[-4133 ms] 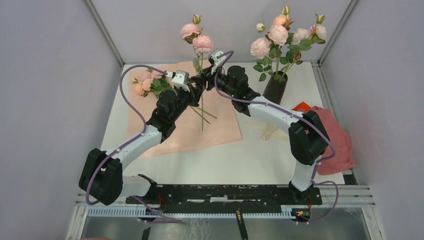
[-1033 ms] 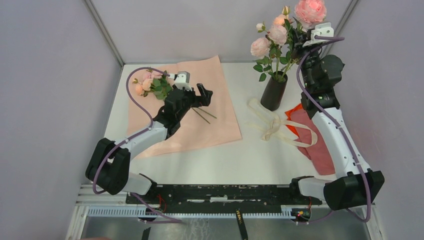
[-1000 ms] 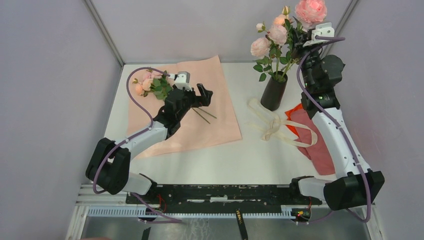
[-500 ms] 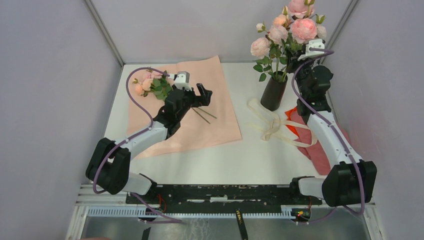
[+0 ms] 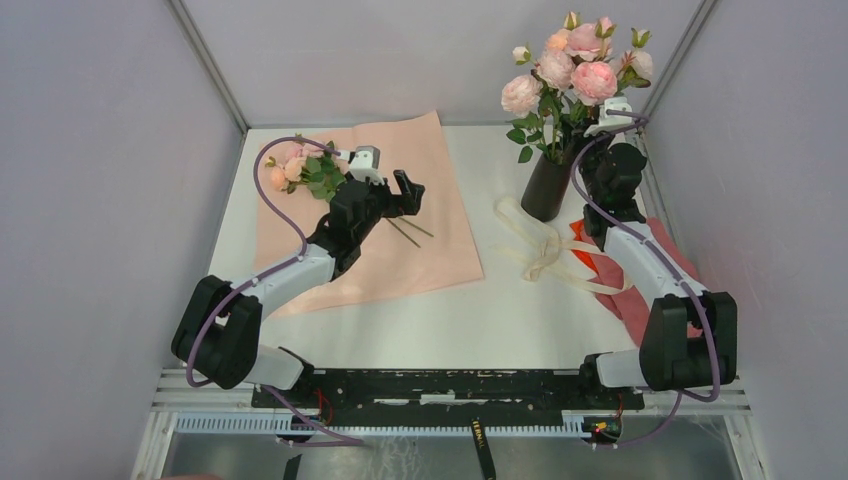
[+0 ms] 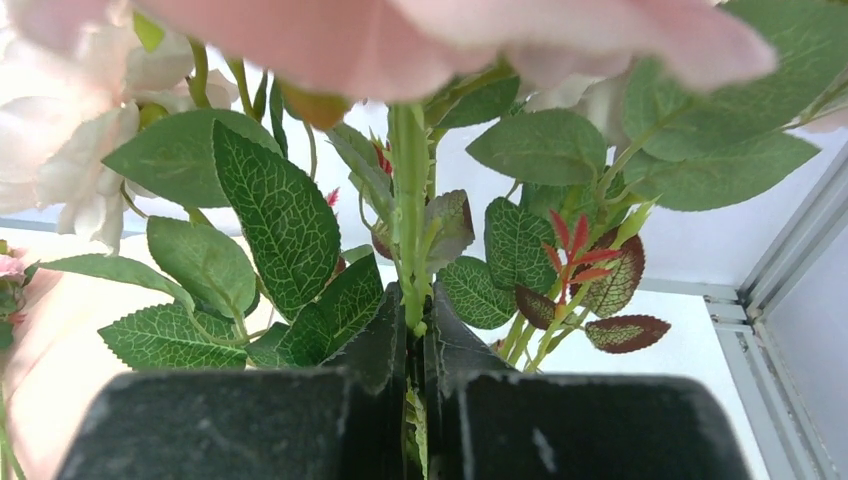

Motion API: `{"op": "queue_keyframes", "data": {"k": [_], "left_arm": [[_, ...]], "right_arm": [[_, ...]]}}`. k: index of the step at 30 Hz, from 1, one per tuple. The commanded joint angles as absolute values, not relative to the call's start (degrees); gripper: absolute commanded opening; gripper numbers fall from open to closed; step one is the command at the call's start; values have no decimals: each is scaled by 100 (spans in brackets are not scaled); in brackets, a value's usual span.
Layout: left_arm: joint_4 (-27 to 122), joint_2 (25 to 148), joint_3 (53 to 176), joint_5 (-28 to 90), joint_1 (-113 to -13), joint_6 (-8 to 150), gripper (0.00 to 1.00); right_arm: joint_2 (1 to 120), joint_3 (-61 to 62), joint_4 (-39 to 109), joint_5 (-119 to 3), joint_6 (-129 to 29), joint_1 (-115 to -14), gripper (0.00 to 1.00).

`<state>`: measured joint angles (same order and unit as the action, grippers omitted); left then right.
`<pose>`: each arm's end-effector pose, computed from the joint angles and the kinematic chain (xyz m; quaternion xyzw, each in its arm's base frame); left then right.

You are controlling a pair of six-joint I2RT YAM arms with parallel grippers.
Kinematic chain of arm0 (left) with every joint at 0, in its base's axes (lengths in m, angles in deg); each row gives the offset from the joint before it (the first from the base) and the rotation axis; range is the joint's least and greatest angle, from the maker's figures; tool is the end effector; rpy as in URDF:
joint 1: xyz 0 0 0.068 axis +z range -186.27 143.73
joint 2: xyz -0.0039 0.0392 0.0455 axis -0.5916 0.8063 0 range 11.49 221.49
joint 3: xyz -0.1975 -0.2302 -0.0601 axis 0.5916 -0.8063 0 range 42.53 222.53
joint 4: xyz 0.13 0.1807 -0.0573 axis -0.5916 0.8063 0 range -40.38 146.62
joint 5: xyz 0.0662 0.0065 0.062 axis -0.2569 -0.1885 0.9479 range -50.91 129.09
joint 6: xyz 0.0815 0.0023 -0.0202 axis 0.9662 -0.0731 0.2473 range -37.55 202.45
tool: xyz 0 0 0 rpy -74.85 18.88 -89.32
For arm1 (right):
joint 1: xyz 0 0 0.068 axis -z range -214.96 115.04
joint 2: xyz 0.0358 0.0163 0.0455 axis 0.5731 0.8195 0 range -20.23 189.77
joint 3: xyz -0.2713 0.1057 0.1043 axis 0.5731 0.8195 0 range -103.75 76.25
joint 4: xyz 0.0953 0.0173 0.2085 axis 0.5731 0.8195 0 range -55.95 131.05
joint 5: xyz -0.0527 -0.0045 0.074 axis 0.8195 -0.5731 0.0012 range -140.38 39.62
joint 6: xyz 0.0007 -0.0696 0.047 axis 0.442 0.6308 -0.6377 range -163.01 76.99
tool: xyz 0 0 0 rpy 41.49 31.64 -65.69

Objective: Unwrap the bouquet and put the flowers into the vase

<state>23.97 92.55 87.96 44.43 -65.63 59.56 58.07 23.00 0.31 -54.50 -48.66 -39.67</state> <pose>0.2863 -0.1531 0.3117 0.0132 0.7656 -0.2508 0.5923 0.3197 0.0316 0.3960 -0.0219 0.6513 0.0918 0.7529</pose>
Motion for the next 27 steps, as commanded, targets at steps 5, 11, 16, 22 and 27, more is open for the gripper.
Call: {"op": "queue_keyframes", "data": {"k": [5, 11, 16, 22, 27], "left_arm": [[2390, 9175, 8848, 4387, -6571, 5982, 100], [2419, 9265, 8883, 4399, -6569, 5950, 100], [2424, 9278, 8893, 4385, -6565, 5889, 100], [2430, 9186, 8842, 4381, -6561, 5884, 100], [2476, 9211, 8888, 4401, -6567, 5914, 100]], "right_arm": [[5643, 2281, -439, -5705, -4939, -3928, 27], [5135, 2502, -420, -5597, -4827, -3934, 38], [5157, 2522, -365, -5533, -4775, -3930, 45], [5710, 2370, -329, -5750, -4873, -3933, 45], [6011, 2323, -344, -5855, -4938, -3932, 42]]}}
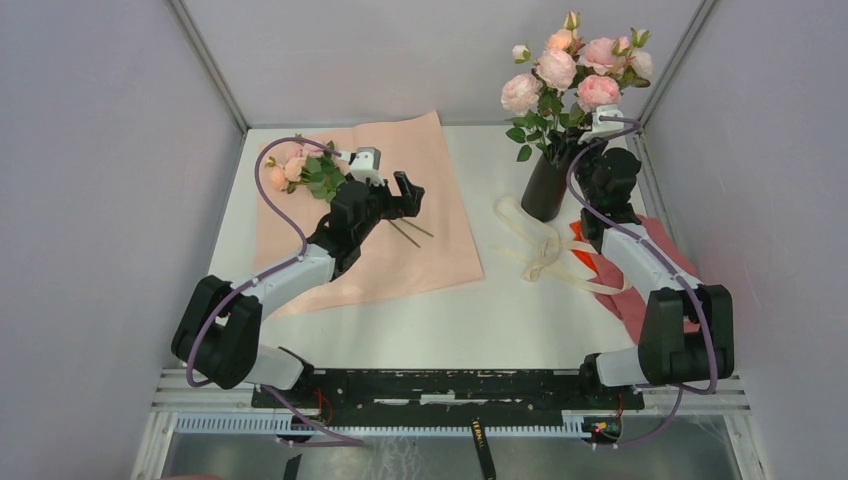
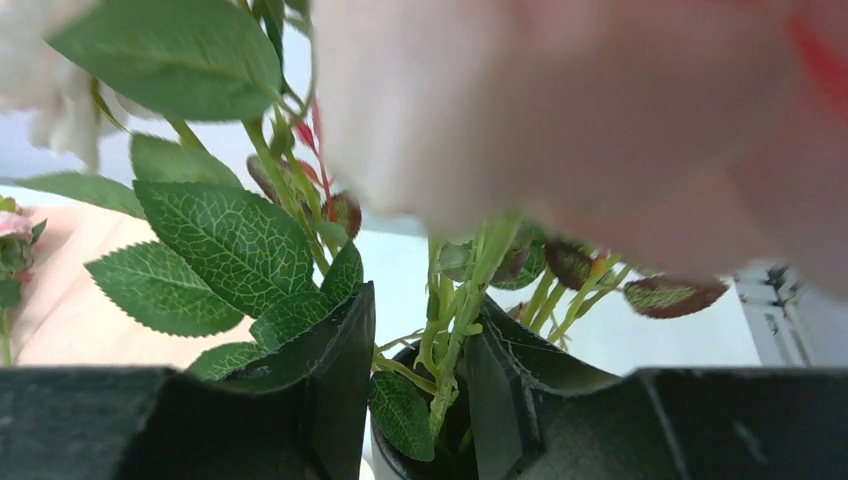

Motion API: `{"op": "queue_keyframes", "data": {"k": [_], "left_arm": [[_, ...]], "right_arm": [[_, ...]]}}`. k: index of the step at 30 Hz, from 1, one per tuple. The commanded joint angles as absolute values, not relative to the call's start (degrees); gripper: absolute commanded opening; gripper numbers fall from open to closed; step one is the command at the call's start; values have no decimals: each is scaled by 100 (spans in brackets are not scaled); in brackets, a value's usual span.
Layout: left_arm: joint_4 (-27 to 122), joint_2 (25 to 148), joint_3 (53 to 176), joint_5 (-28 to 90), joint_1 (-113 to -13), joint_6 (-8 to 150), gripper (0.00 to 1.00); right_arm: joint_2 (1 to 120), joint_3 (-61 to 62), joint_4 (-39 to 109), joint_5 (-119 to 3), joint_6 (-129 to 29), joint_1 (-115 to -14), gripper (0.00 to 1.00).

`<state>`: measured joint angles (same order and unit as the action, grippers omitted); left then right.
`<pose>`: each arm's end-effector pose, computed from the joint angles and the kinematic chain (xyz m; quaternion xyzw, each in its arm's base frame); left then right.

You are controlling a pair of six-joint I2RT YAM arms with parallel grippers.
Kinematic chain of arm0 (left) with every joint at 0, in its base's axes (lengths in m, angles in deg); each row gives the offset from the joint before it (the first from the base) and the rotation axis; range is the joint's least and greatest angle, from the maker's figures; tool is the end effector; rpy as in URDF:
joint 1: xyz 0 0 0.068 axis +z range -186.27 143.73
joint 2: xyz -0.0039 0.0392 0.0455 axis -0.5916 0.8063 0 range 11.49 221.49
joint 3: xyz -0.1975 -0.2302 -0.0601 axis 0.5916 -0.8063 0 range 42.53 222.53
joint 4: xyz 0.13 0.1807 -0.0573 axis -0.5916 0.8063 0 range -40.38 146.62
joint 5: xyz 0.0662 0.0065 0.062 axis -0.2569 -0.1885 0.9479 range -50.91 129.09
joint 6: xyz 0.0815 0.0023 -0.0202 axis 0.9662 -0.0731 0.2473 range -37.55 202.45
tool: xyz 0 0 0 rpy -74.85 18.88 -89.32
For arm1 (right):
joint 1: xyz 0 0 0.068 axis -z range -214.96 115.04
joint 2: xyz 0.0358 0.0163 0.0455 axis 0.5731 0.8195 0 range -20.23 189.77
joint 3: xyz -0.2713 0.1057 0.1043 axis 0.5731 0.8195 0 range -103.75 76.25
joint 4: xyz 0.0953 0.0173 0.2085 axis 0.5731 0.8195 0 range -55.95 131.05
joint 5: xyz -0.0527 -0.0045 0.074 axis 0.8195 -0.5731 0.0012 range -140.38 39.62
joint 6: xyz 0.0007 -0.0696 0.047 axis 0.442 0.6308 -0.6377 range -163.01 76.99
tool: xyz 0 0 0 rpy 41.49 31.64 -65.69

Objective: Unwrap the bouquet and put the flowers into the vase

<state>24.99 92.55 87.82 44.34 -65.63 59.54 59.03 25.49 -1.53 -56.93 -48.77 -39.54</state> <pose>0.2856 -0.1529 0.3083 0.0143 0.7720 -0.2477 0.5852 0.3222 0.0342 0.3799 -0.0360 0.6615 0.1051 0.7417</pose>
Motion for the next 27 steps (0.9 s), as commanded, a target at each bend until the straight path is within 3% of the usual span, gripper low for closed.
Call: {"op": "queue_keyframes", "data": {"k": [1, 6, 13, 27], "left_arm": [[2472, 9228, 8899, 4389, -6565, 5914, 100], [2446, 9375, 8946, 4327, -6565, 5869, 100], [2370, 9422, 8937, 4180, -6566, 5772, 100], [2239, 9559, 8960, 4024, -6623, 5643, 100]], "right_arm": [[6051, 2310, -320, -5864, -4935, -3934, 42], [6054, 2365, -230, -5842, -4884, -3931, 41], [6019, 2554, -66, -5819, -4872, -3935, 68], [5625, 2831, 241, -5714, -4811, -3936, 70]]}}
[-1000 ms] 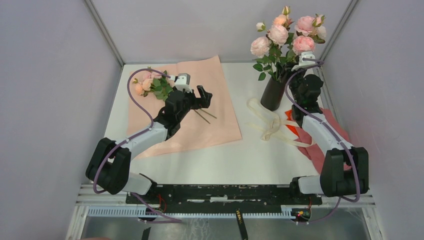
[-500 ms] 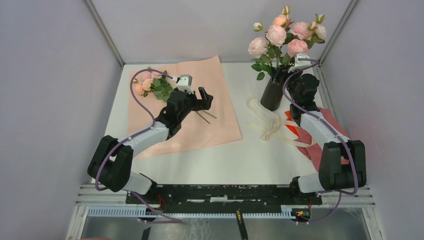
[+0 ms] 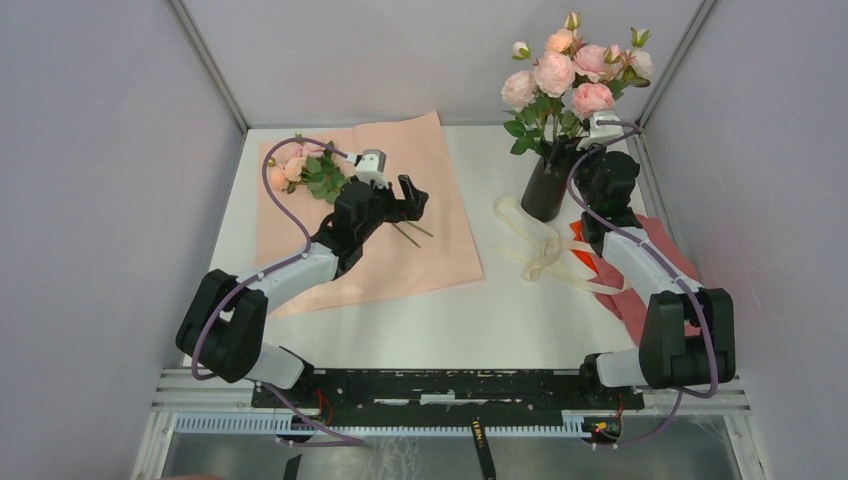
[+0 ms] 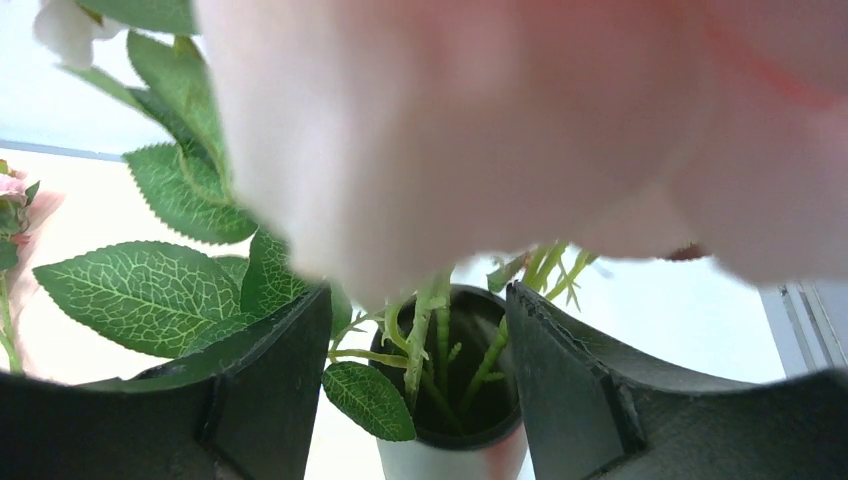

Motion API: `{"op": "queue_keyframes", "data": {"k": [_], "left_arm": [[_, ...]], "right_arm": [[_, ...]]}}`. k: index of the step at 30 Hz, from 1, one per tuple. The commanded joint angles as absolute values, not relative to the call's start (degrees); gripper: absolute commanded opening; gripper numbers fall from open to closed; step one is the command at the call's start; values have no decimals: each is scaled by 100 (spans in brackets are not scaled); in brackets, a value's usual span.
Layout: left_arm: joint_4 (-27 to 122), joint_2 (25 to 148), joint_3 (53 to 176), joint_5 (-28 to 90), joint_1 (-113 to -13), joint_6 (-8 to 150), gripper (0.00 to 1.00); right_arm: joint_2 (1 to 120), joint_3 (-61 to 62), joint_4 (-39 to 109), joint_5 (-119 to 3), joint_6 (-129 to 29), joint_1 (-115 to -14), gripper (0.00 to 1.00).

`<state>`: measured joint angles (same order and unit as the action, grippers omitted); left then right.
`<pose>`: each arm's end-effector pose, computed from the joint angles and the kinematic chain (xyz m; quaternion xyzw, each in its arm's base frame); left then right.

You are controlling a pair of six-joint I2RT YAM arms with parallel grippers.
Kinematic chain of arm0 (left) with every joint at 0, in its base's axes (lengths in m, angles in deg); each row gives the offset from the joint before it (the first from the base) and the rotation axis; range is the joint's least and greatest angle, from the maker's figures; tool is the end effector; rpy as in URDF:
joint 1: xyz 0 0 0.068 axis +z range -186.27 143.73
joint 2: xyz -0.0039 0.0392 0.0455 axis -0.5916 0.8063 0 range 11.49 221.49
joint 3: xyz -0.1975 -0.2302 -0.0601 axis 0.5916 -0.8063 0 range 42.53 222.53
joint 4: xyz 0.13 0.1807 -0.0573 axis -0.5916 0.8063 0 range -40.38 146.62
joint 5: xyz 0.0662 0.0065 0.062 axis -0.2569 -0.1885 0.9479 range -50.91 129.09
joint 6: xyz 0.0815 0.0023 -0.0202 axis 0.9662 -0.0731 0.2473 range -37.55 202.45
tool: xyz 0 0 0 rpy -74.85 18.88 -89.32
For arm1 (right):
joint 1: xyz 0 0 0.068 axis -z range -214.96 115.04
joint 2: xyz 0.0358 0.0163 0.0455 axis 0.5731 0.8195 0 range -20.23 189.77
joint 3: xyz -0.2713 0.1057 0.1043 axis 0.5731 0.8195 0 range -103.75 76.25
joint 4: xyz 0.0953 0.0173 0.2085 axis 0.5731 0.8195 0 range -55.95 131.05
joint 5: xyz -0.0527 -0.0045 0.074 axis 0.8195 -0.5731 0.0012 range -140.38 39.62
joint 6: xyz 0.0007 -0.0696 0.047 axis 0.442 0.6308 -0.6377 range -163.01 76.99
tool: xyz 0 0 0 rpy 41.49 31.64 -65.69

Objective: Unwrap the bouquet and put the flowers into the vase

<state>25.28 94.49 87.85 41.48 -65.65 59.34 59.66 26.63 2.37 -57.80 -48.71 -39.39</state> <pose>0.2895 -0.1594 0.2973 0.0299 0.7838 -0.2595 0.5633 0.3248 0.0346 0.3594 -0.0386 0.6974 0.1081 0.7074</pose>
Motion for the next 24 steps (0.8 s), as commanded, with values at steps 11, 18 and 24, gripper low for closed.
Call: {"op": "queue_keyframes", "data": {"k": [11, 18, 24], "left_arm": [[2811, 9929, 9411, 4725, -6668, 5106, 100], [2904, 9959, 9511, 4657, -6677, 5080, 100], [2979, 10014, 9620, 4638, -6677, 4999, 100]], "right_arm": [[5134, 3138, 341, -5591, -4750, -3927, 73], [5149, 3201, 495, -5452, -4726, -3934, 77], [5036, 3448, 458, -5459, -4759, -3934, 79]]}}
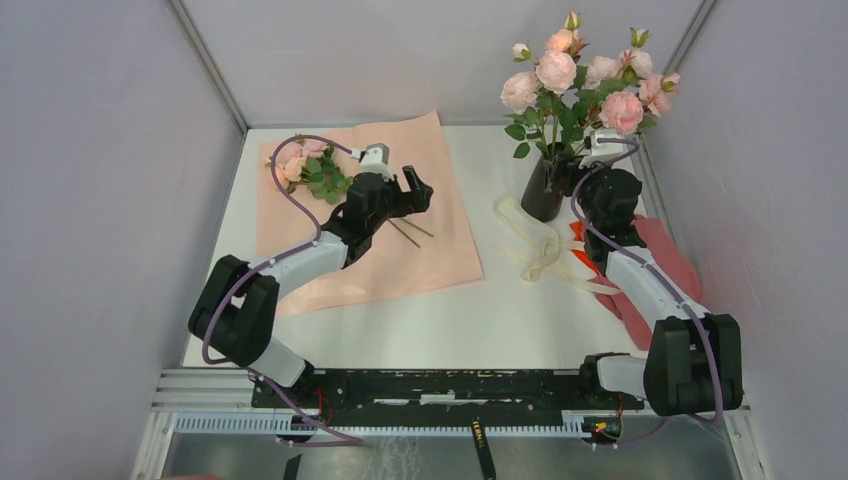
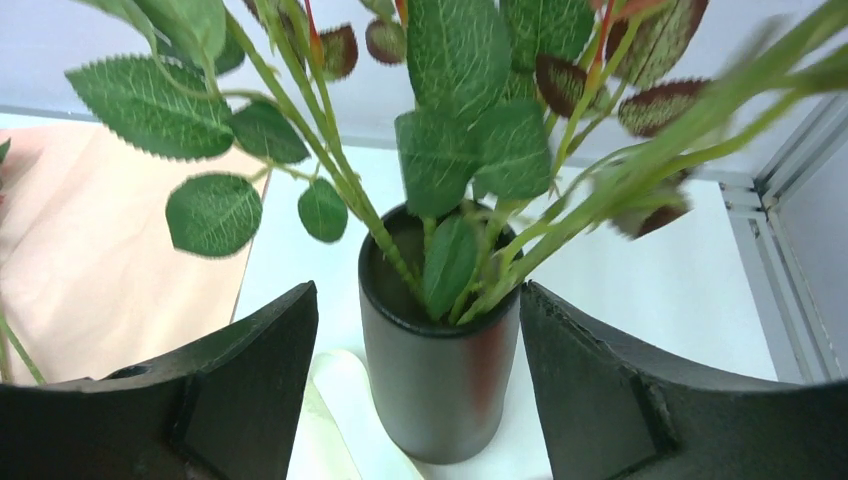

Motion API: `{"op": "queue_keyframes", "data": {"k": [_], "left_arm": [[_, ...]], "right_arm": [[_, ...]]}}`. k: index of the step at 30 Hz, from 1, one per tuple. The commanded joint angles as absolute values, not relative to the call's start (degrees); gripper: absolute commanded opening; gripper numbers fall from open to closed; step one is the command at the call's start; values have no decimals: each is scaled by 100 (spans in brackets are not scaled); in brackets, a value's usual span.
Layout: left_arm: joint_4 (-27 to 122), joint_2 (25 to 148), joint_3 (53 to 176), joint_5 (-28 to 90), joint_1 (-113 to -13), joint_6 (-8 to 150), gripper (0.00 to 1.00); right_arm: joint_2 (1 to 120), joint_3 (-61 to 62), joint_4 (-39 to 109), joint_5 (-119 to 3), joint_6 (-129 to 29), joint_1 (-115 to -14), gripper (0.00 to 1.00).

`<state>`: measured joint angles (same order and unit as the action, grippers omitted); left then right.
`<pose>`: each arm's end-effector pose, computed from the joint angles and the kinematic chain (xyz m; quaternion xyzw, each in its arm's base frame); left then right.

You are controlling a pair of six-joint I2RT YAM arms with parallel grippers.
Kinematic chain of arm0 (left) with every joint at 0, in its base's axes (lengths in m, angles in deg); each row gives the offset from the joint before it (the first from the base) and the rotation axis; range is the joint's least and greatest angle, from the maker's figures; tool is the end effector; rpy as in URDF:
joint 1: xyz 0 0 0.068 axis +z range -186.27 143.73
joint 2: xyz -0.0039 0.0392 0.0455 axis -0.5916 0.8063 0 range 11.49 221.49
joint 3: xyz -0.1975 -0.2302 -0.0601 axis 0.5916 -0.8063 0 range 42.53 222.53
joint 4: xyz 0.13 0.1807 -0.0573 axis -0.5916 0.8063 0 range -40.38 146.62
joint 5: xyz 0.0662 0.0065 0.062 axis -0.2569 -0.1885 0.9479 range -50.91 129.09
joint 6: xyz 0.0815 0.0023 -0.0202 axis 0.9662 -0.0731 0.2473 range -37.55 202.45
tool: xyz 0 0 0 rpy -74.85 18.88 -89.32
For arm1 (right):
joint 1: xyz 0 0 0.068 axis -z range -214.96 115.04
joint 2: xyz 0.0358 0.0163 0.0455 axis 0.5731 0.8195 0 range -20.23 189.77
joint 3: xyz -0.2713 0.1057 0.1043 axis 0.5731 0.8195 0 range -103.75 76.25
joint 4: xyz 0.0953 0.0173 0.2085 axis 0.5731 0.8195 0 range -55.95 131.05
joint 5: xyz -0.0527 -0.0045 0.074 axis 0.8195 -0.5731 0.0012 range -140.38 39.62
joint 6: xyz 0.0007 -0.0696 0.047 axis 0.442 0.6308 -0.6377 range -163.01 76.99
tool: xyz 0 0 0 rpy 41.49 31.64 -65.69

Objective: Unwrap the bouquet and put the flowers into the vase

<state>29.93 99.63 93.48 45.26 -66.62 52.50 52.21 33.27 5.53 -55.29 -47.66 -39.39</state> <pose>0.3103 -0.1725 0.2909 -0.0291 0.8054 -0.2590 0.5324 0.2883 0.0286 0.3470 -0.0287 0.7123 0.0859 0.6960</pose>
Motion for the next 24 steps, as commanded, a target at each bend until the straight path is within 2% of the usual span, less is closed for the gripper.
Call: {"op": "queue_keyframes", "data": {"k": [1, 9, 13, 15, 16, 18, 20, 24], "left_arm": [[2990, 10017, 9634, 4638, -6677, 4994, 100], [3094, 10059, 9747, 4789, -6690, 4967, 100], [3699, 10186, 10052, 5642, -6678, 4917, 100], [4441, 10293, 10350, 6599, -6674, 4424, 98], [5031, 10348, 10545, 7087, -6675, 4051, 94], [5755, 10452, 10873, 7639, -6664, 3534, 93], [6372, 10537, 11140, 7881, -6652, 2871, 91], [6507, 10629, 11242, 7777, -6593, 2041, 91]], "right_arm": [[5010, 3458, 469, -5459, -4760, -3932, 79], [4680, 3537, 496, -5591, -4812, -3932, 80], [4508, 3658, 323, -5909, -4982, -3939, 79], [4456, 3666, 296, -6082, -5034, -3949, 79], [4450, 3619, 337, -6159, -5040, -3947, 80], [4416, 3557, 430, -6279, -5039, -3970, 80], [4323, 3584, 421, -6290, -5041, -4022, 80], [4097, 3652, 354, -6248, -5050, -4167, 80]]}}
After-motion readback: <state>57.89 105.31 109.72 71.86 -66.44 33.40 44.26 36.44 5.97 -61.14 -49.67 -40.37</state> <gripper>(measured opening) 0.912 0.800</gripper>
